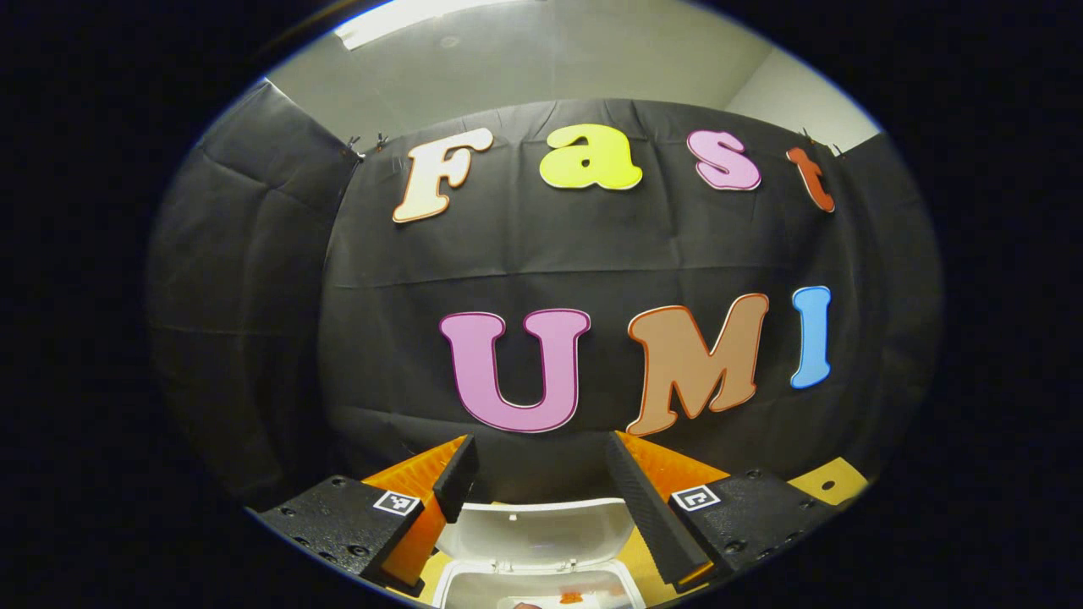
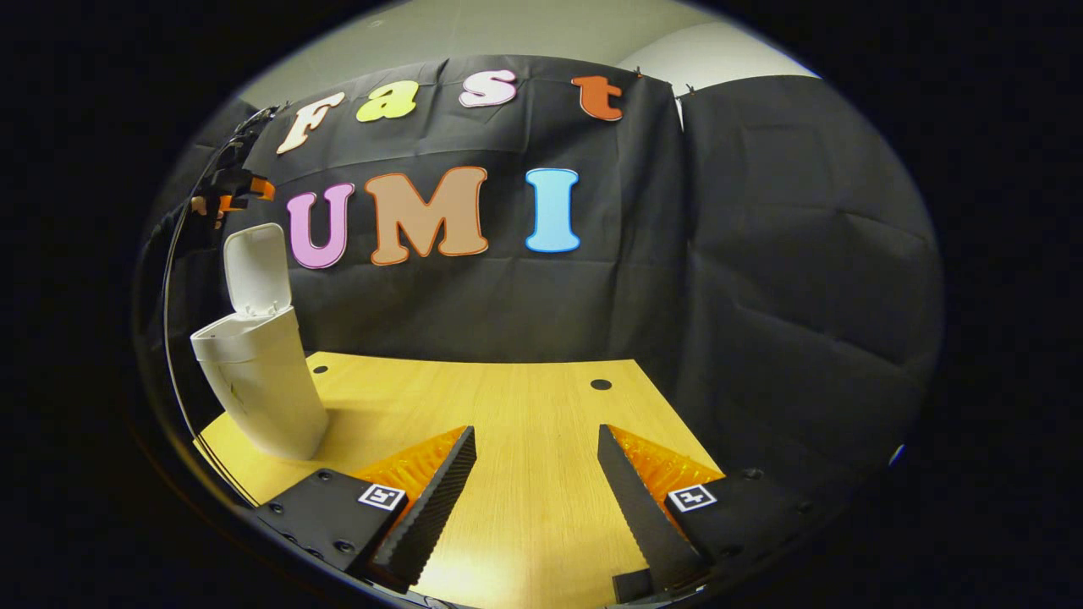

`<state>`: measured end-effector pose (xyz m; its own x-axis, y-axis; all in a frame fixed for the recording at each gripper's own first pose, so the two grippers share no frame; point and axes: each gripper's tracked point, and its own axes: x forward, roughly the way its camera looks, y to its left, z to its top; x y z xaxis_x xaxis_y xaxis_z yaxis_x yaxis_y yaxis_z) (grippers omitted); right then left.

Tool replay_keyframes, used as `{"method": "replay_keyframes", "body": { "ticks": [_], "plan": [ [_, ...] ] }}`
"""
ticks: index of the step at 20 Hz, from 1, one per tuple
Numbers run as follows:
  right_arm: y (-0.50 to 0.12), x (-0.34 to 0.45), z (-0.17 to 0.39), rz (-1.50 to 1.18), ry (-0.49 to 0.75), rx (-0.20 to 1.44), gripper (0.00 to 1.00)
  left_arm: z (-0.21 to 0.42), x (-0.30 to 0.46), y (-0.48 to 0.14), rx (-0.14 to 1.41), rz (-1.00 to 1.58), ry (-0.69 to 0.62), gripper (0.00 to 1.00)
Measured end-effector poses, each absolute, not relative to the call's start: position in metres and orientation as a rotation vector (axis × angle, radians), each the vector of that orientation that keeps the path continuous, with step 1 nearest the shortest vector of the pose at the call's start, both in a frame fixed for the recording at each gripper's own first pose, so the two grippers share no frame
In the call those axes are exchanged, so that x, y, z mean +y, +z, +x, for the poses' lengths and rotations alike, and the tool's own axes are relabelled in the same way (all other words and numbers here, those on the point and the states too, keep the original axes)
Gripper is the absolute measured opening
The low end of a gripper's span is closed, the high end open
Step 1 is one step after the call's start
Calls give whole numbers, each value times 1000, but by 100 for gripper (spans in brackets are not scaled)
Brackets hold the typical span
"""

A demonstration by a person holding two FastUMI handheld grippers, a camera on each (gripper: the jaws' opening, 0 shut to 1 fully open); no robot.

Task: Press the lid of the desktop garbage bin to open it, pick up the crumpled paper on the desktop and throw it into the bin, then pick up the pop can on the desktop and drop it into the bin, and finally close the garbage bin lid.

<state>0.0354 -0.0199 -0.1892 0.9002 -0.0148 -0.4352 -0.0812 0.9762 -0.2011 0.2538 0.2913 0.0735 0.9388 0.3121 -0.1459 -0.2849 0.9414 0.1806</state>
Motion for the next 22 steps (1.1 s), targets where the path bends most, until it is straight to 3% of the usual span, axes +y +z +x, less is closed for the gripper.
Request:
{"method": "replay_keyframes", "body": {
  "ticks": [1, 6, 7, 8, 15, 21, 22],
  "plan": [
    [-189, -22, 34, -216, 27, 449, 96, 260, 295, 64, 202, 164, 308, 92],
    [-189, -25, 35, -212, 11, 452, 97, 262, 307, 21, 326, 93, 340, 92],
    [-189, -24, 37, -214, 13, 452, 97, 263, 308, 25, 288, 92, 335, 96],
    [-190, -23, 38, -214, 16, 452, 96, 260, 307, 24, 303, 84, 333, 92],
    [-196, 2, 51, -195, 84, 464, 97, 217, 289, 22, 269, 104, 330, 93],
    [-206, 12, 53, -179, 131, 488, 97, 165, 267, -11, 330, 83, 320, 93],
    [-207, 13, 53, -174, 136, 492, 96, 156, 265, -18, 341, 78, 321, 98]
  ]
}}
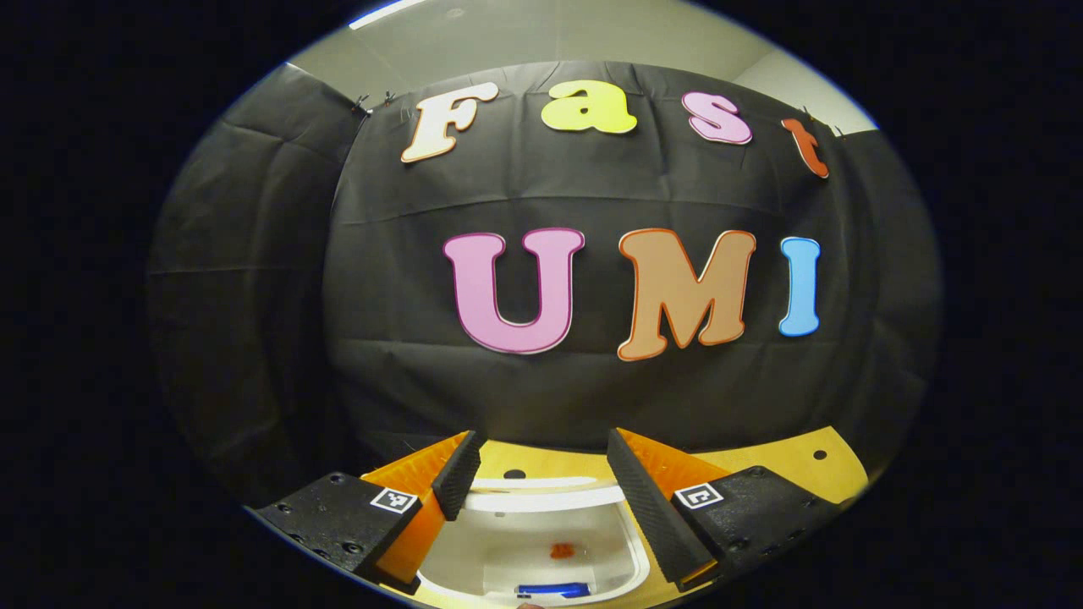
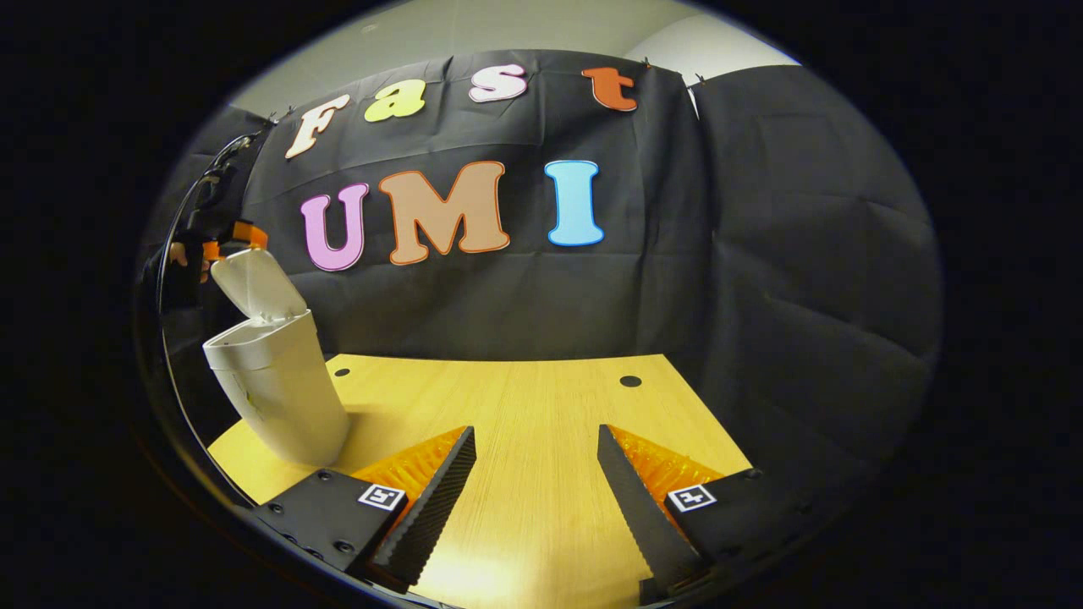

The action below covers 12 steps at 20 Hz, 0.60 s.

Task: Press the lid of the desktop garbage bin to open it, pick up the crumpled paper on the desktop and throw it into the bin, then pick up the pop can on the desktop and drop it into the bin, and finally close the garbage bin lid.

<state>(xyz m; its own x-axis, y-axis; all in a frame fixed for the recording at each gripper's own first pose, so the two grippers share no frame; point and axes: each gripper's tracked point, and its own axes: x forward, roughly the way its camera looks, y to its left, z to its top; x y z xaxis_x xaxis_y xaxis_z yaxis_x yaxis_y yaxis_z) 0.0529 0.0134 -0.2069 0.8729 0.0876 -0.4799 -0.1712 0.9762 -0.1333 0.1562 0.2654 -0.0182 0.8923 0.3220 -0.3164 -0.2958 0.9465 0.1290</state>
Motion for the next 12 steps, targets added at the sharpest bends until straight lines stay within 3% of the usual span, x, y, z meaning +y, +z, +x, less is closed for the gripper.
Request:
{"method": "replay_keyframes", "body": {
  "ticks": [12],
  "plan": [
    [-212, 25, 53, -210, 177, 517, 96, 118, 258, -92, 452, 71, 351, 95]
  ]
}}
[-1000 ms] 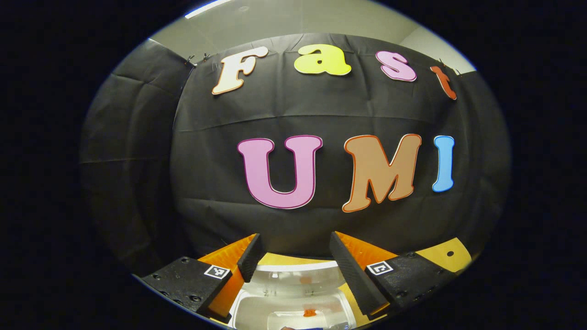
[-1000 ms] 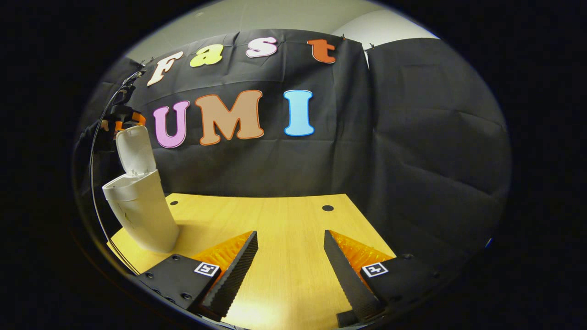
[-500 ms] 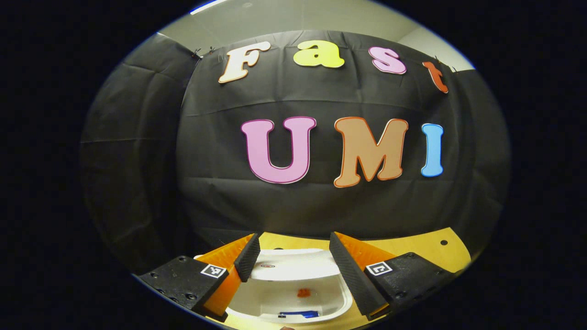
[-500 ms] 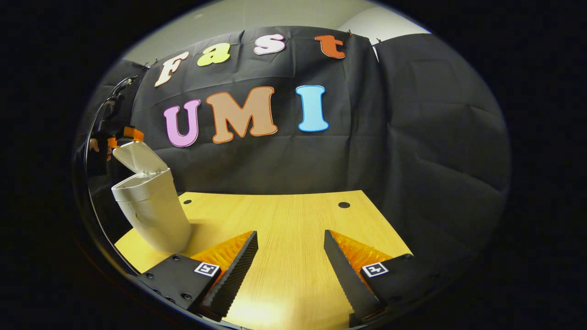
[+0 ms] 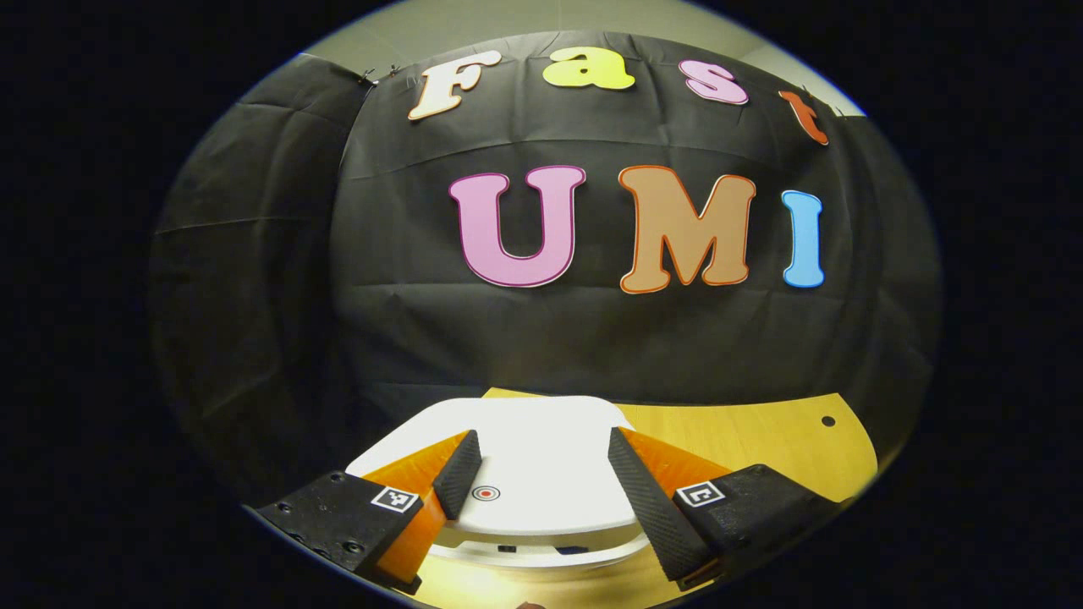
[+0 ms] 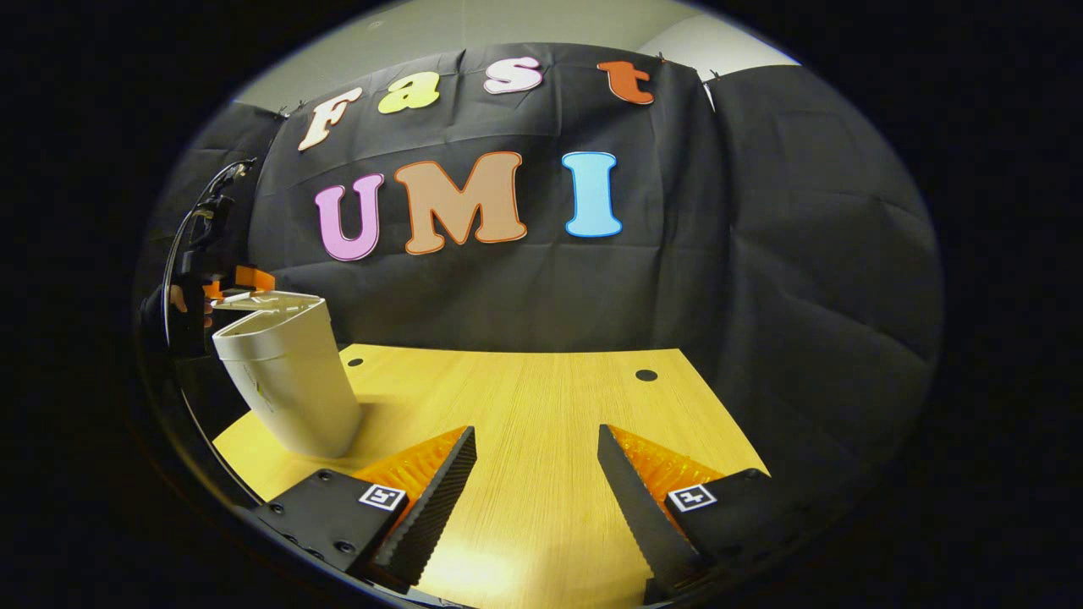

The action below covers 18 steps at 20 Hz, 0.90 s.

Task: Press the lid of the desktop garbage bin to open it, pick up the crumpled paper on the desktop and throw it into the bin, then pick up the pop can on the desktop and drop it into the bin, and finally close the garbage bin lid.

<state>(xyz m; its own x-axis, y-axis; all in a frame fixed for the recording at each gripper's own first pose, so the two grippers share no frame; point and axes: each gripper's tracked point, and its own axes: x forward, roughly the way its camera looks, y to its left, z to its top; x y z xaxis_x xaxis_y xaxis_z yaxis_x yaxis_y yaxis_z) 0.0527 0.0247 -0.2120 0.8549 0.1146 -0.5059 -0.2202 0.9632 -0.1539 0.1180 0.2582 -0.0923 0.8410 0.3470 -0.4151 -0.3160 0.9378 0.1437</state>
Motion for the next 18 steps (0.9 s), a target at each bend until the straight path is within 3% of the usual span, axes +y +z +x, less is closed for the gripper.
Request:
{"method": "replay_keyframes", "body": {
  "ticks": [7, 9, 11, 14, 18],
  "plan": [
    [-208, 28, 57, -233, 186, 519, 96, 99, 257, -134, 581, 24, 355, 92],
    [-210, 30, 59, -237, 188, 520, 100, 103, 256, -125, 507, 71, 346, 95],
    [-211, 31, 61, -236, 188, 521, 96, 97, 256, -136, 514, 58, 360, 93],
    [-217, 41, 59, -227, 203, 532, 97, 98, 252, -127, 404, 49, 344, 95],
    [-206, 52, 65, -215, 220, 504, 96, 93, 252, -136, 422, -14, 322, 94]
  ]
}}
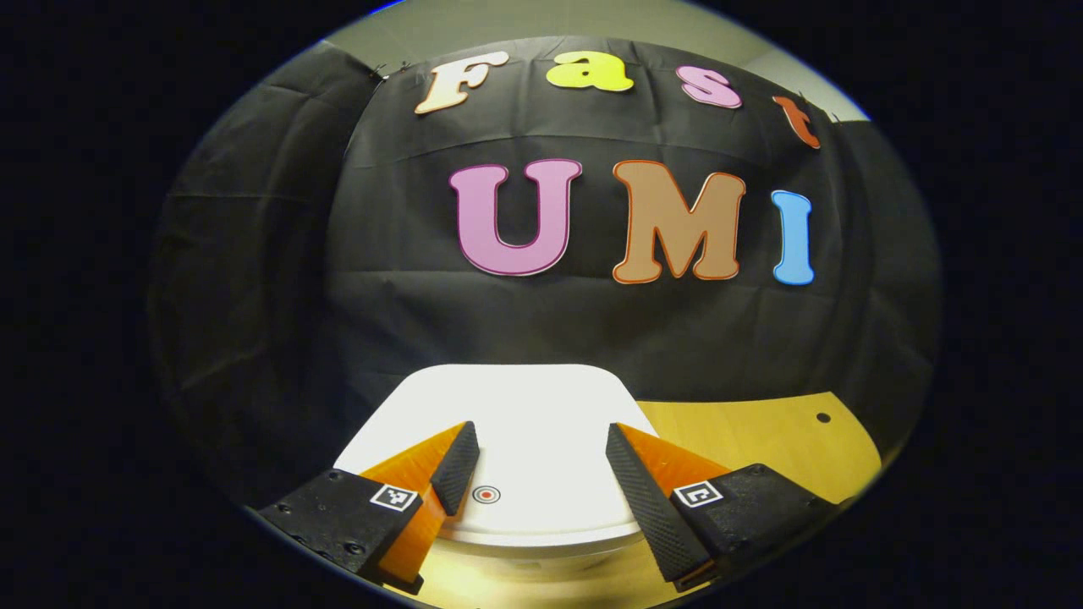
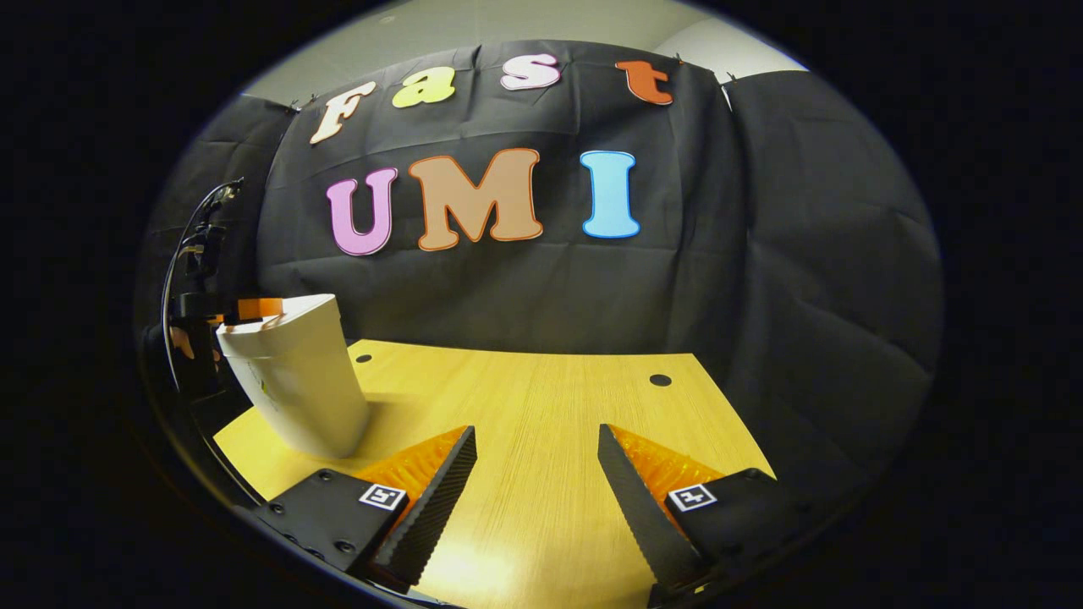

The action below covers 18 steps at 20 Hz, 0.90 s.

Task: Press the lid of the desktop garbage bin to open it, pick up the crumpled paper on the desktop and throw it into the bin, then pick up the pop can on the desktop and drop it into the bin, and finally close the garbage bin lid.

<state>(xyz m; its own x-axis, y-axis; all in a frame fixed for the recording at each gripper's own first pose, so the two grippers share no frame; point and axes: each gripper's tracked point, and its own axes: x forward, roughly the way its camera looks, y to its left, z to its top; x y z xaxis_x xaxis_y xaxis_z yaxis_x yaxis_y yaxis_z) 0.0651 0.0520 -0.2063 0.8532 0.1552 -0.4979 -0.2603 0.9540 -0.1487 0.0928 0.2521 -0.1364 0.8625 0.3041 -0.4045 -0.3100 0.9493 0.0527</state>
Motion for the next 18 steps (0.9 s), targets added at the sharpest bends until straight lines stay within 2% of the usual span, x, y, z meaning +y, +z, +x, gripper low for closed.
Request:
{"method": "replay_keyframes", "body": {
  "ticks": [1, 3, 4, 6, 12, 13, 14, 18],
  "plan": [
    [-201, 56, 68, -208, 222, 487, 96, 88, 248, -136, 415, -11, 298, 95],
    [-192, 60, 72, -190, 228, 454, 96, 90, 242, -116, 292, 72, 257, 96],
    [-189, 61, 71, -187, 234, 445, 96, 90, 234, -119, 298, 98, 238, 91],
    [-185, 64, 72, -184, 241, 435, 96, 85, 233, -115, 261, 82, 240, 94],
    [-146, 74, 76, -165, 247, 332, 96, 75, 179, -53, 104, 145, 153, 93],
    [-138, 76, 77, -160, 244, 311, 93, 72, 164, -44, 81, 146, 123, 92],
    [-132, 77, 77, -155, 242, 292, 96, 69, 150, -38, 61, 134, 92, 93],
    [-113, 74, 79, -143, 217, 233, 96, 58, 106, -26, 31, 58, 19, 91]
  ]
}}
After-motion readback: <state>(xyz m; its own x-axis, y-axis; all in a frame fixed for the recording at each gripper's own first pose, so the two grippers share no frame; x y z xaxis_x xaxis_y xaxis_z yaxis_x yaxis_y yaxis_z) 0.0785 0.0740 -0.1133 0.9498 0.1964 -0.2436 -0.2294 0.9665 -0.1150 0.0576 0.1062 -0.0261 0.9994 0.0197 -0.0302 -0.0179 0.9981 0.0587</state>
